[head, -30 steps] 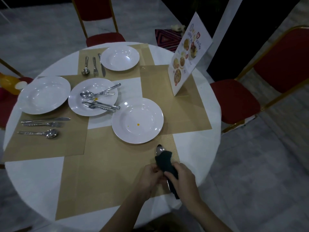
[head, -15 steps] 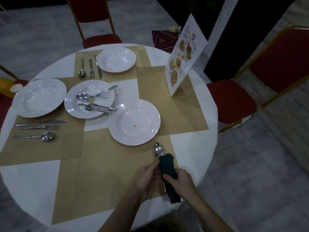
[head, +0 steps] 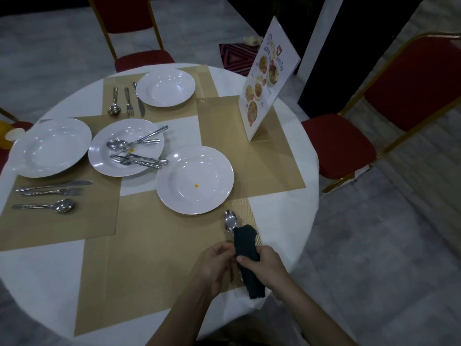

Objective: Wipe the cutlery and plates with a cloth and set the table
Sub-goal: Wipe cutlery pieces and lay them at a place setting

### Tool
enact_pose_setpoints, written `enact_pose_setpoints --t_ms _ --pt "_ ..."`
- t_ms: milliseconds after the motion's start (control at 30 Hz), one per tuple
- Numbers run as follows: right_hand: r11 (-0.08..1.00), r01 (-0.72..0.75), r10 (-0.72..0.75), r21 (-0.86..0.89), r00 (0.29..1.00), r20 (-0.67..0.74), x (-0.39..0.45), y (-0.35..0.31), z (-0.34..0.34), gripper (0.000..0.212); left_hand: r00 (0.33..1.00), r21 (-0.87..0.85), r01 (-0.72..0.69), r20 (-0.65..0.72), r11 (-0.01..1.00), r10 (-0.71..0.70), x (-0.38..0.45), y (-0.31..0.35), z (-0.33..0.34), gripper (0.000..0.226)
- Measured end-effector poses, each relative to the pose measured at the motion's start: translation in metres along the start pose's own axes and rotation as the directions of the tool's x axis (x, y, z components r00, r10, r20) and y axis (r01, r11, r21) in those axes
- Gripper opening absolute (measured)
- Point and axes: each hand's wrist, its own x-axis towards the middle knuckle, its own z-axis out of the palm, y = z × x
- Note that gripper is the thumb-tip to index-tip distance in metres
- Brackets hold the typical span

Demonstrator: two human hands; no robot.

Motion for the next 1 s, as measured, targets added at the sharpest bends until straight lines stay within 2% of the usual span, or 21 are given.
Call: enact_pose_setpoints --t_ms 133,233,367,533,667,800,900,1000 --pt "0.994 -0.031 0.02 0.103 0.995 0.099 -0.009 0.009 0.004 0.023 0.998 0.01 -0.051 -0.026 0.999 0.052 0.005 0.005 -0.004 0.011" --pt "0.988 -0.045 0.041 0.151 0.999 0.034 -0.007 0.011 -0.003 0.022 0.997 0.08 -0.069 -0.015 0.994 0.07 0.005 -0.001 -0.002 0.012" --pt "0.997 -0.021 0.02 0.074 1.0 0.017 0.003 0.004 -0.014 0.028 0.997 0.141 -0.07 0.019 0.987 0.068 0.002 -0.007 0.003 0.011" --pt "0.999 -0.002 0.003 -0.038 0.999 0.039 -0.006 0.011 -0.01 0.022 0.992 0.19 -0.101 -0.061 0.977 0.114 0.014 0.002 -0.001 0.009" --pt "0.998 0.005 -0.012 -0.057 0.994 -0.113 -0.019 0.034 -0.014 0.022 0.986 0.318 -0.139 -0.045 0.938 0.161 0.02 -0.002 -0.001 0.01" --pt "1.0 -0.011 0.011 -0.002 0.989 -0.15 -0.021 0.039 -0.023 0.025 0.963 0.53 -0.209 -0.032 0.822 0.266 0.022 -0.008 0.004 0.016" --pt "1.0 0.02 -0.018 0.011 0.988 -0.152 -0.017 0.031 -0.022 0.025 0.929 0.711 -0.246 -0.02 0.658 0.37 0.027 -0.01 0.002 0.017" --pt "0.999 0.04 -0.038 0.01 0.986 -0.161 -0.012 0.023 -0.018 0.023 0.904 0.786 -0.256 -0.011 0.562 0.427 0.029 -0.006 0.0 0.015"
